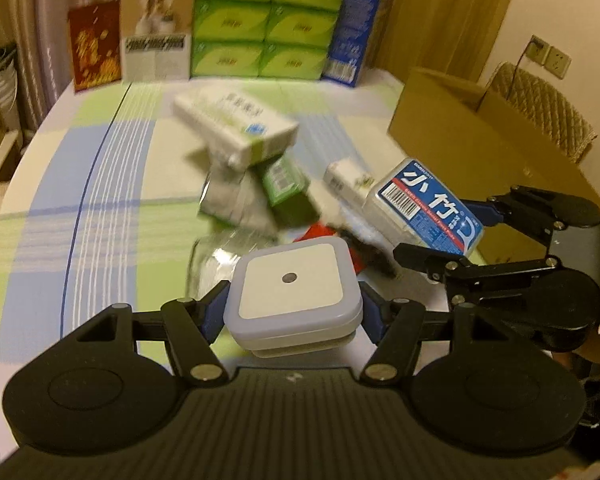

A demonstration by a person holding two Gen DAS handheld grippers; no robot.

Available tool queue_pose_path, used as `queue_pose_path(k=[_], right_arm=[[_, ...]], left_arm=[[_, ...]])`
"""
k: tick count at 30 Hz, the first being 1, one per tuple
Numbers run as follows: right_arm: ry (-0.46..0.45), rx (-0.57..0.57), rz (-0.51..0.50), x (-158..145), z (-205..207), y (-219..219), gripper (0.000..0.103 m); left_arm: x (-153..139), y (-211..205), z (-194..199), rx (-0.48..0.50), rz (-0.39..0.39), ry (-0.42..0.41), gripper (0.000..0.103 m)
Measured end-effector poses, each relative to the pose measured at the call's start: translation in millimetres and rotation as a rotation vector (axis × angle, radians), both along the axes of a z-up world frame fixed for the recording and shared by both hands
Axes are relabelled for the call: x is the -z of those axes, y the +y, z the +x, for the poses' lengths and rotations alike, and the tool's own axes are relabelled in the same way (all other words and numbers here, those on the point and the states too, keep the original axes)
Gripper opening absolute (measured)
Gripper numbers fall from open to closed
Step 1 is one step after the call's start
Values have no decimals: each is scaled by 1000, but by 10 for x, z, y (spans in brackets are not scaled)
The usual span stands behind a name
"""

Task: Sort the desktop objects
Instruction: 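Carry the night light and blue box with both tools over the cardboard box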

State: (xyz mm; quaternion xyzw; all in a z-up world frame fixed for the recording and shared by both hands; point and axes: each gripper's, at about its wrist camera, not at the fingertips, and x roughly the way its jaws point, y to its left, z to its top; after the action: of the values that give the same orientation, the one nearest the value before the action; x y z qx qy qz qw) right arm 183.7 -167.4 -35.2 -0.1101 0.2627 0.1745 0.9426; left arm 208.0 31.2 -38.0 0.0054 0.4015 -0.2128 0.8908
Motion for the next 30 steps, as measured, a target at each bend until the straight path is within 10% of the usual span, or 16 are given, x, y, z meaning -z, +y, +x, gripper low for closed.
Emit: queue_pose_path(k=[14, 30], right_arm=[[-57, 331, 33, -880, -47, -1385, 55], [40, 438, 95, -673, -198, -2531, 55]], left_arm=[[-664, -1171, 80, 163, -101, -170, 61], [-595, -2751, 288, 342, -99, -173, 61]])
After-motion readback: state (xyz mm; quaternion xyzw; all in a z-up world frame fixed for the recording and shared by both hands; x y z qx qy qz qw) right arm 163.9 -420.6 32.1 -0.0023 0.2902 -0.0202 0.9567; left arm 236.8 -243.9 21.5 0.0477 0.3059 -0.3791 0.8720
